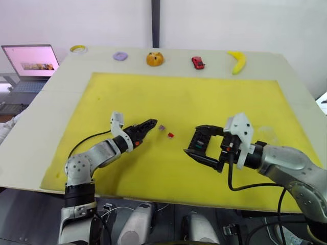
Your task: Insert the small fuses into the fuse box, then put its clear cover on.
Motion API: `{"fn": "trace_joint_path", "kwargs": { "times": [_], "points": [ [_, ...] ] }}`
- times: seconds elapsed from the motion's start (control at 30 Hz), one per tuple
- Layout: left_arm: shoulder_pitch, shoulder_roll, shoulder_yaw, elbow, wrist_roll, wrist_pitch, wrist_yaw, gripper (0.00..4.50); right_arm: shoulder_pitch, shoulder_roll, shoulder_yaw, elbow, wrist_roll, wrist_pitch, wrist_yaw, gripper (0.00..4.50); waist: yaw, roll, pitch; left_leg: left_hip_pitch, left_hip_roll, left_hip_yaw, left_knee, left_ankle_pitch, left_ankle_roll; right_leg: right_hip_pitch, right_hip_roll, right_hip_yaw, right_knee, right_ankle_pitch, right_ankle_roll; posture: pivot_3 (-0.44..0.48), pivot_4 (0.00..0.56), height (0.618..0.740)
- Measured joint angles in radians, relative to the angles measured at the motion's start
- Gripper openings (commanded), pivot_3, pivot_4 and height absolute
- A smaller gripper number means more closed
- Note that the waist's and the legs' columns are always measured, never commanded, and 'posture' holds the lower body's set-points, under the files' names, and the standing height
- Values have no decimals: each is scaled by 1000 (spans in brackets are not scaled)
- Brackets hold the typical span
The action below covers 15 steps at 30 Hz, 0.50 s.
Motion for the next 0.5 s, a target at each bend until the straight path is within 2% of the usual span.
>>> {"fn": "trace_joint_path", "kwargs": {
  "times": [0.33,0.4,0.47,0.5],
  "points": [
    [4,-22,22,2,0,-1,28,4500,8,0,-8,0,-1,0,-2,4437,-2,0,0,0,0,0,0,0,0,0,0,0,0,0,0,0,150,735],
    [3,-23,24,7,0,-2,30,3957,9,0,-8,0,-2,0,-1,4500,-2,0,0,0,0,0,0,0,0,0,0,0,0,0,0,0,150,735],
    [3,-21,27,21,4,-3,33,3213,9,0,-8,0,-3,0,-1,4500,-2,0,0,0,0,0,0,0,0,0,0,0,0,0,0,0,150,735],
    [3,-19,29,28,7,-3,35,3213,10,0,-9,0,-3,0,-1,4500,-3,0,0,0,0,0,0,0,0,0,0,0,0,0,0,0,150,735]
  ]
}}
